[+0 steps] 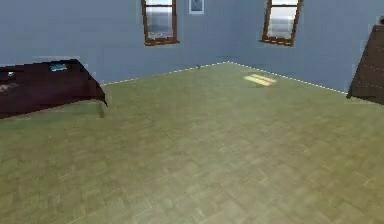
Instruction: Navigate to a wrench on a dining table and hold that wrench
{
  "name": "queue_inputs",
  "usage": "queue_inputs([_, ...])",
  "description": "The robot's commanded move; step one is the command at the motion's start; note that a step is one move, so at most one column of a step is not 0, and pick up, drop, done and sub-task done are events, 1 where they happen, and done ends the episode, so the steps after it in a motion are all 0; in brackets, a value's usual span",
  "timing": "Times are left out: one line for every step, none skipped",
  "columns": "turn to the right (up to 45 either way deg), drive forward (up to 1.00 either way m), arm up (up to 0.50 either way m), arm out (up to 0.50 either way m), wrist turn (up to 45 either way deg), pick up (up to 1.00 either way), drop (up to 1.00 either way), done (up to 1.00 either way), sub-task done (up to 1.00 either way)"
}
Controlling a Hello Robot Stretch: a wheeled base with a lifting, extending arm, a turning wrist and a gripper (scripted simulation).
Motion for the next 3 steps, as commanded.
queue_inputs([45.0,0.00,0.00,0.00,0.0,0.00,0.00,0.00,0.00])
queue_inputs([9.0,0.00,0.00,0.00,0.0,0.00,0.00,0.00,0.00])
queue_inputs([0.0,0.85,0.00,0.00,0.0,0.00,0.00,0.00,0.00])
